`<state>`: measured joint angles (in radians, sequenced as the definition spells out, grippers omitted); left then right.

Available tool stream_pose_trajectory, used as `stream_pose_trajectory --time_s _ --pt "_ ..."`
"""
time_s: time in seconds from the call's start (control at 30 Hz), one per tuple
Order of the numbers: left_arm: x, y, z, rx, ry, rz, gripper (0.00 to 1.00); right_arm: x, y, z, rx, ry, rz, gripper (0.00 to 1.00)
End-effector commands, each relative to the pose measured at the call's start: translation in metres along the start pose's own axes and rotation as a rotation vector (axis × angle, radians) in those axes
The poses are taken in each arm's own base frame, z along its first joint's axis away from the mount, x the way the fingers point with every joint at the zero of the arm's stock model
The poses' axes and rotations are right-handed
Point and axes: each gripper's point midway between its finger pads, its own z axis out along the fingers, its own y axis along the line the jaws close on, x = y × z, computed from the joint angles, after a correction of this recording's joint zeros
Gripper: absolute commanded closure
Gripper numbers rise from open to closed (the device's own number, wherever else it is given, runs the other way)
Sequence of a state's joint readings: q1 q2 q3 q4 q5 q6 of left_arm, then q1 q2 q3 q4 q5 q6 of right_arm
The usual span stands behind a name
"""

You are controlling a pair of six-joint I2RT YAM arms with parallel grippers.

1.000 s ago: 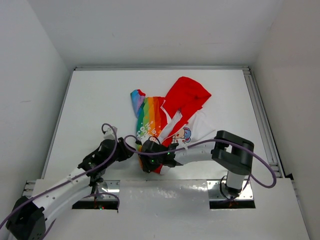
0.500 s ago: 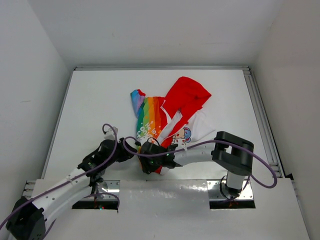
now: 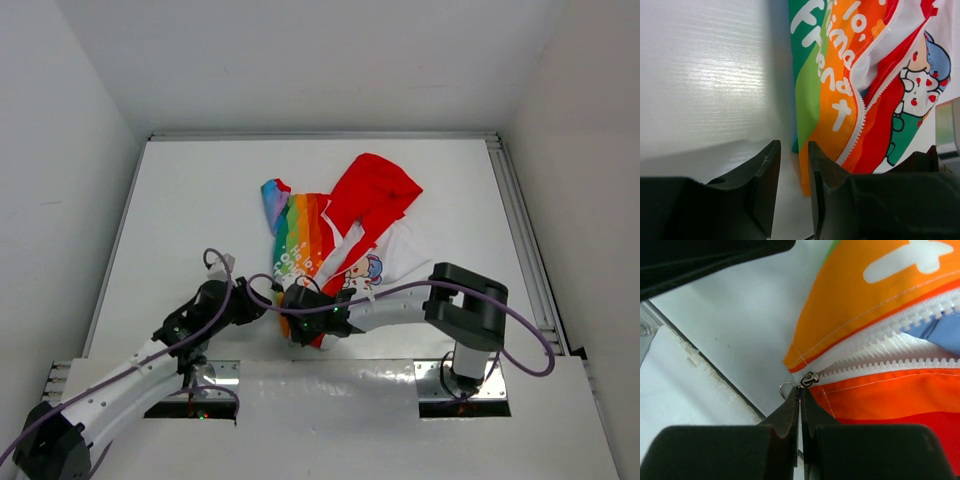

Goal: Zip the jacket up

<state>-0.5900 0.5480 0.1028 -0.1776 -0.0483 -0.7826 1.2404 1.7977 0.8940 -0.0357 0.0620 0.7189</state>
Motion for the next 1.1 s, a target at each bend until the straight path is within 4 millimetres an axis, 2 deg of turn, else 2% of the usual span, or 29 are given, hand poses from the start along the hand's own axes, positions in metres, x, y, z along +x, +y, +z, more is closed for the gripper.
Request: stream_pose_trajectory --time_s 0.0,0.03,0.17,0.23,0.33,0.37,0.47,0.5,0.53,0.57,0.6,0.63,0.7,0.73,0.77,0.97,1.07 --pt "-0.003 -0.016 -0.004 0.066 0.000 0.010 0.74 -0.010 0.009 -0.011 -0.029 -0.054 0.003 1.00" --pt "-0.004 -0.019 -0.004 0.079 -0.001 0.007 0.75 -0.023 0.016 -0.018 -0.061 -0.103 0.009 1.00" --pt "0.013 -0.029 -0.006 0.163 0.076 0.014 0.76 -0.038 0.030 -0.038 -0.135 -0.181 0.032 1.00" --pt "0.018 -0.026 -0.006 0.163 0.086 0.004 0.73 -0.047 0.031 -0.046 -0.146 -0.227 0.054 1.00" --pt "0.023 -0.032 -0.009 0.206 0.111 0.001 0.67 -0.057 0.035 -0.061 -0.178 -0.288 0.081 1.00" --pt "0.030 -0.030 -0.009 0.221 0.132 -0.005 0.66 -0.058 0.033 -0.064 -0.174 -0.296 0.093 1.00" --pt "0.038 -0.027 -0.009 0.228 0.152 -0.029 0.64 -0.056 0.027 -0.061 -0.143 -0.277 0.085 1.00" --pt "0.041 -0.024 -0.009 0.213 0.161 -0.032 0.65 -0.038 0.018 -0.051 -0.094 -0.189 0.068 1.00" --pt "0.041 -0.022 -0.009 0.207 0.161 -0.033 0.65 -0.047 0.025 -0.050 -0.099 -0.184 0.049 1.00" --pt "0.038 -0.020 -0.007 0.196 0.141 -0.035 0.66 -0.036 0.025 -0.045 -0.092 -0.137 0.028 0.97" --pt "0.038 -0.018 -0.007 0.183 0.135 -0.047 0.69 -0.029 0.023 -0.037 -0.082 -0.109 0.026 0.92" --pt "0.034 -0.016 -0.006 0.174 0.115 -0.051 0.70 -0.029 0.026 -0.034 -0.085 -0.103 0.022 0.80" --pt "0.028 -0.016 -0.007 0.151 0.090 -0.057 0.72 -0.030 0.020 -0.029 -0.038 -0.109 0.016 0.71" --pt "0.028 -0.007 -0.007 0.105 0.093 -0.059 0.72 -0.027 0.018 -0.025 -0.016 -0.104 0.004 0.67" --pt "0.019 -0.002 -0.007 0.066 0.046 -0.061 0.72 -0.027 0.016 -0.024 -0.004 -0.106 -0.013 0.64" --pt "0.010 0.000 -0.011 0.040 0.005 -0.069 0.55 -0.017 0.006 -0.010 0.078 -0.070 -0.060 0.62" --pt "0.009 0.001 -0.010 0.031 0.002 -0.085 0.53 -0.014 0.006 -0.007 0.102 -0.064 -0.076 0.63"
